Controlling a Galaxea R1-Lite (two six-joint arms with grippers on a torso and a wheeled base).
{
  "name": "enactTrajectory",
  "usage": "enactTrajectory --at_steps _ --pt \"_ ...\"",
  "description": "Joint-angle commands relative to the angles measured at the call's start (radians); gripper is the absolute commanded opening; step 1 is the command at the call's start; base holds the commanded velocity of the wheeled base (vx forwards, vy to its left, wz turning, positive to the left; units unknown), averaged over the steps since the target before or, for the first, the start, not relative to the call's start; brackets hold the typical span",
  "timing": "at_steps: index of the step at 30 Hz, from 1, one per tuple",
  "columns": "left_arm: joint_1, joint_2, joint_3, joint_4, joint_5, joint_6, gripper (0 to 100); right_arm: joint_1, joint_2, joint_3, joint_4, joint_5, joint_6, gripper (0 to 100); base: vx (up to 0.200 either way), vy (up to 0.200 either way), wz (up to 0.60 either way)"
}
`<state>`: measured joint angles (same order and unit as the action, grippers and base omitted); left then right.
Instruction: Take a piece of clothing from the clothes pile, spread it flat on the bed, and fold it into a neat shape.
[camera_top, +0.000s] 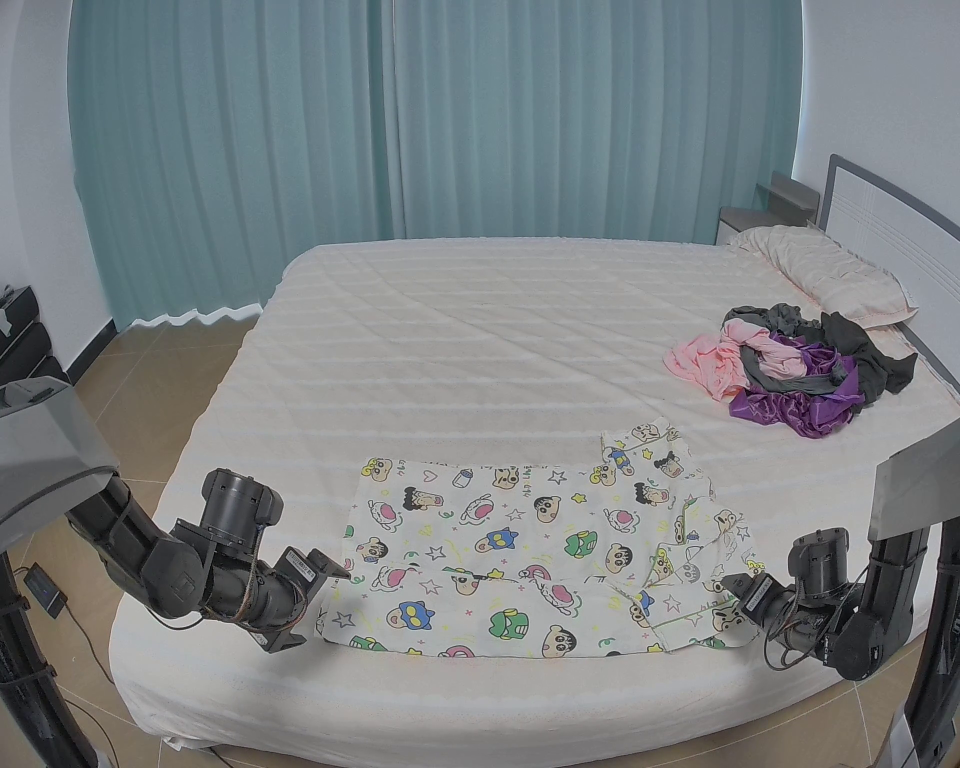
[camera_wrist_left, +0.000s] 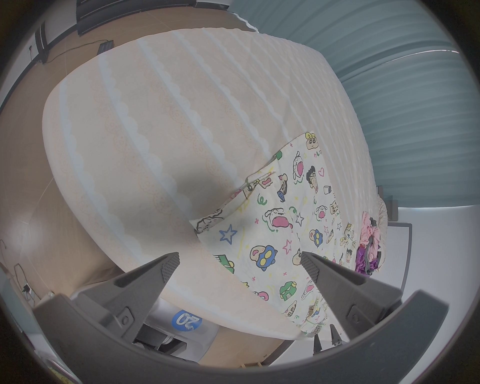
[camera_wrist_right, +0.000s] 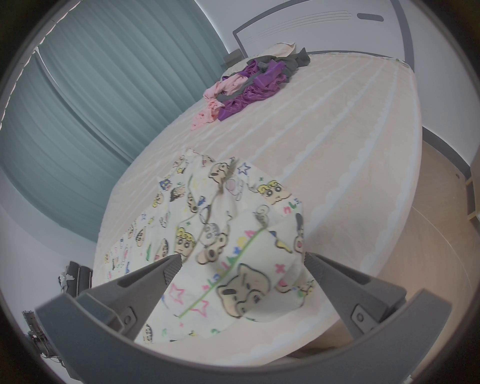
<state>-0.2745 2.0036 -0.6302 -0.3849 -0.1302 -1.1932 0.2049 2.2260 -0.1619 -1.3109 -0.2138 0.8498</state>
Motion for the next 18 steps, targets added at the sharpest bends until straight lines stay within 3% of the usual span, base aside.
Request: enactTrajectory --at_steps 1,13,17,18 --pt "0.000 0.001 0.000 0.000 0.000 0.000 100 -0.016 0.060 0.002 -0.007 -0.001 -0.001 100 0.000 0.000 0.00" --pt "-0.003 0.001 0.000 0.000 0.000 0.000 100 -0.068 0.044 0.001 -0.059 0.010 0.005 100 0.000 0.000 0.00" --pt "-0.003 0.001 0.000 0.000 0.000 0.000 100 -0.064 0.046 0.001 -0.057 0.013 0.043 100 0.000 0.000 0.00" --pt "-0.003 0.001 0.000 0.000 0.000 0.000 100 -0.062 0.046 -0.001 -0.059 0.016 0.055 0 0.000 0.000 0.00"
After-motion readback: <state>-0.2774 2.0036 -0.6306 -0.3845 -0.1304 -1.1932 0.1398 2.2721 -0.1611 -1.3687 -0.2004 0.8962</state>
